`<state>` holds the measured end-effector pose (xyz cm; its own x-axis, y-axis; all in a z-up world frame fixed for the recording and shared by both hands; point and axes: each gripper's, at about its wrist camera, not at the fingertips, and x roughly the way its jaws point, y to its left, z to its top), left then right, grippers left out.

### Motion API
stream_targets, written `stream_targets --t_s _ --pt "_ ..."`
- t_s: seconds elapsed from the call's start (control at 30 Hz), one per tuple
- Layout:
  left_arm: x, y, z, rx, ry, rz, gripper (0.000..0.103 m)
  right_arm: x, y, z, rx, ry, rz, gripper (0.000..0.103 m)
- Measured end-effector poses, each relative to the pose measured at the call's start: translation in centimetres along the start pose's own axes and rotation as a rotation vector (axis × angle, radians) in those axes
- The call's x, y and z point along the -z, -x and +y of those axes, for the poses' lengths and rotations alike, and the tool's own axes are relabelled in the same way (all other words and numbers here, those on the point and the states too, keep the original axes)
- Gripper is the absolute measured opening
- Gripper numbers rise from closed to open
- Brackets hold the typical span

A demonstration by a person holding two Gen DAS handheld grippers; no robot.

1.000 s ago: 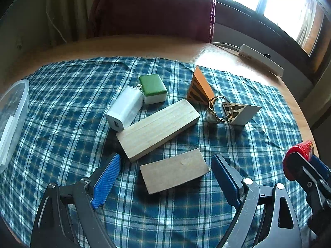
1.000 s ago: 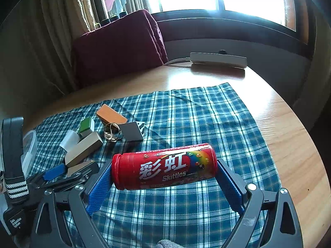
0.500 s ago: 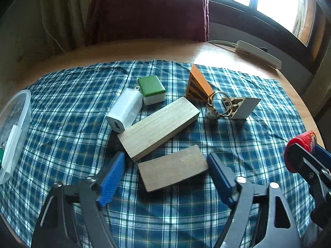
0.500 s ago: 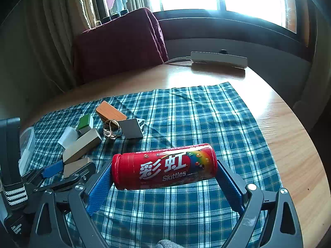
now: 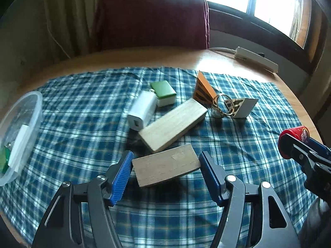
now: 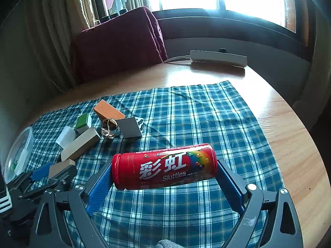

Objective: Organize rigid objects
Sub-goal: 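Lift the Skittles can with the right gripper while the left gripper grasps the light wooden block, then carry the light wooden block into the clear bowl and open the left gripper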

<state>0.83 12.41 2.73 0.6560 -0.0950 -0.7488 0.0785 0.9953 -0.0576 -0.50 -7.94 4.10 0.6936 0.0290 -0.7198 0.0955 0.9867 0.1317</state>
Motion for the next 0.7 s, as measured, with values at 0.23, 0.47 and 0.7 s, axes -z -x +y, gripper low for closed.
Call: stream_targets --t_s 0.23,0.47,0.7 --pt "-0.2 1.8 2.7 -0.043 0.035 -0.052 0.066 0.3 -0.2 0.4 0.002 0.008 -0.001 0.096" --pt "-0.3 2.7 5.9 -0.081 0.091 -0.075 0.066 0.7 -0.6 0.7 0.012 0.021 0.007 0.096" --pt "-0.4 3.5 8.1 -0.119 0.132 -0.114 0.066 1.1 -0.2 1.5 0.02 0.022 -0.007 0.096"
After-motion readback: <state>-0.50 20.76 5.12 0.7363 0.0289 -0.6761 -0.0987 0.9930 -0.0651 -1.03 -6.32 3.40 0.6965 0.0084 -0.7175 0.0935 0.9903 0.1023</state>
